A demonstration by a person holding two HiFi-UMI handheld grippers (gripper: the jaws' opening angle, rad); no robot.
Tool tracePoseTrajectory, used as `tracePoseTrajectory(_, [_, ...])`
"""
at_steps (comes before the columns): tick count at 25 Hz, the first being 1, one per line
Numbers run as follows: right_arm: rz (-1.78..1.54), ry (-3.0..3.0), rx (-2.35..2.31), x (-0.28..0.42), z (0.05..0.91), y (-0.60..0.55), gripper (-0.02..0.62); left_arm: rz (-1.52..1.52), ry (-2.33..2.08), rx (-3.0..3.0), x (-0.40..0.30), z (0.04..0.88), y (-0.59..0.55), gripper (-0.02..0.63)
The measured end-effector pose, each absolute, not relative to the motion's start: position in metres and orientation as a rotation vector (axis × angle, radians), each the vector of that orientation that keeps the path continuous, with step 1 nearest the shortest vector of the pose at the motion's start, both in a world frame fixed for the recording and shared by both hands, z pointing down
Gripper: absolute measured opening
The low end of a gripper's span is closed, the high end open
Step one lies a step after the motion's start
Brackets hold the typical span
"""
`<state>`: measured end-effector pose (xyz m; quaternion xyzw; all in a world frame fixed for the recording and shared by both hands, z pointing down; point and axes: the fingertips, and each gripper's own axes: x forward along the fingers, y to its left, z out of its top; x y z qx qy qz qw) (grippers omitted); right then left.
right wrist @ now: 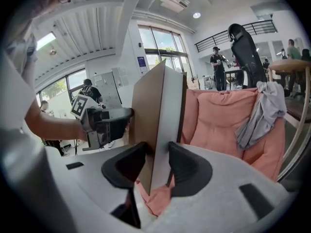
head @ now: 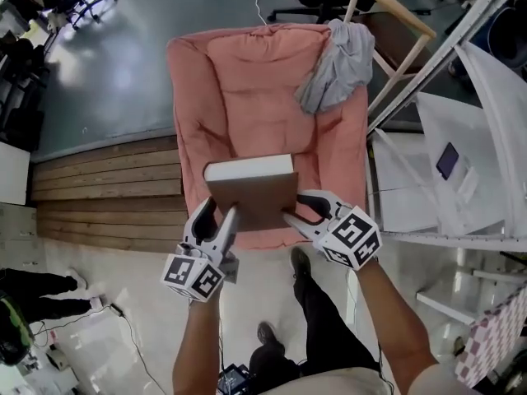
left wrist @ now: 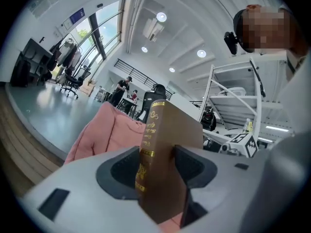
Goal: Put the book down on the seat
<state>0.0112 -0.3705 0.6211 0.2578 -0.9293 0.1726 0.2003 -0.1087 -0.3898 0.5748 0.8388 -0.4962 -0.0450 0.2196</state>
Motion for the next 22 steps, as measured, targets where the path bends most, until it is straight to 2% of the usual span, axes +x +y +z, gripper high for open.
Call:
tracePoseTrajectory(11, [0.641, -2.493, 0.645, 0.022, 0.766, -0.381, 0.138, 0.022, -1.345, 2.155, -0.099, 0.729, -0.401, 0.221])
tracePoseTrajectory(22, [0.849, -2.349, 0.632, 0.024, 0.883, -0.375, 0.132, 0.213, -1.317, 2.000, -0.095, 0.845, -0.403, 0.221])
